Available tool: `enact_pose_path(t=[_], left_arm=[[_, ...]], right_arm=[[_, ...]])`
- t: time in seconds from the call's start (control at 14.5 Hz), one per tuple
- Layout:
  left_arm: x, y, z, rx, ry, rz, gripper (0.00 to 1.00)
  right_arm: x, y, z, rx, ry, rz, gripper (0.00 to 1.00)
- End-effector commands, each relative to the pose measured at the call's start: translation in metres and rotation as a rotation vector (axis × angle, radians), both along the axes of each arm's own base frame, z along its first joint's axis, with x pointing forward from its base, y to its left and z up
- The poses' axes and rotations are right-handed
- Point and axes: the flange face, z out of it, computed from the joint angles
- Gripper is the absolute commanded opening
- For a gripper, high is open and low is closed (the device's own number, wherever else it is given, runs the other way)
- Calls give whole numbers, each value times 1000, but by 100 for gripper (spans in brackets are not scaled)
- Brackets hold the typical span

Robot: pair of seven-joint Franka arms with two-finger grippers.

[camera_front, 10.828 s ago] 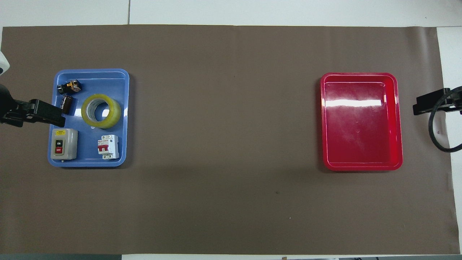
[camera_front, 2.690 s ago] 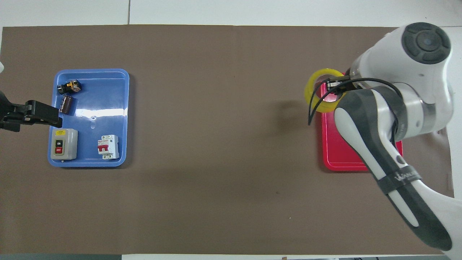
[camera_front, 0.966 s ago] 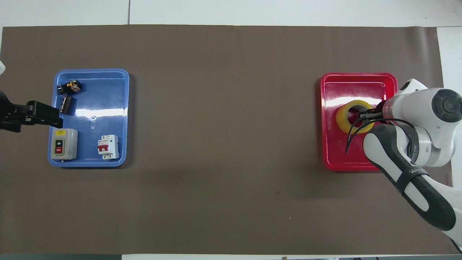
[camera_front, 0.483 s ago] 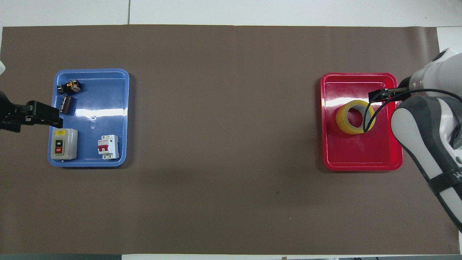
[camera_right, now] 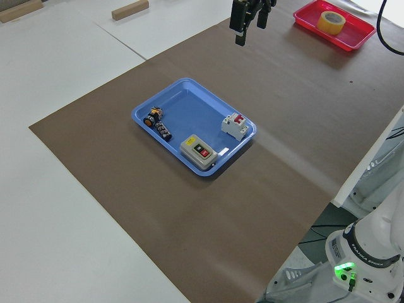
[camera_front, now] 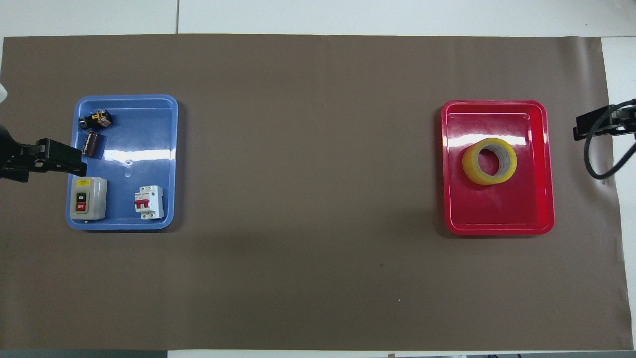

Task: Place and move tape with both arms
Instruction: 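Open the right gripper and withdraw it from the red tray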

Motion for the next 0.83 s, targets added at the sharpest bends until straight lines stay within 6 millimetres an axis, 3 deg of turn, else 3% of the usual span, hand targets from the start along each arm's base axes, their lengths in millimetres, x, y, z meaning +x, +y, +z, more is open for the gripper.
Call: enact_pose_path(t=[0.0, 0.21, 0.76], left_arm=[[-6, 2, 0, -12, -5, -1, 100], [-6, 2, 0, -12, -5, -1, 100], [-6, 2, 0, -12, -5, -1, 100]], right_arm=[[-14, 2, 21, 13, 23, -16, 100], [-23, 14, 28, 13, 13, 8, 100], [-27, 10, 26, 14, 34, -2, 100]])
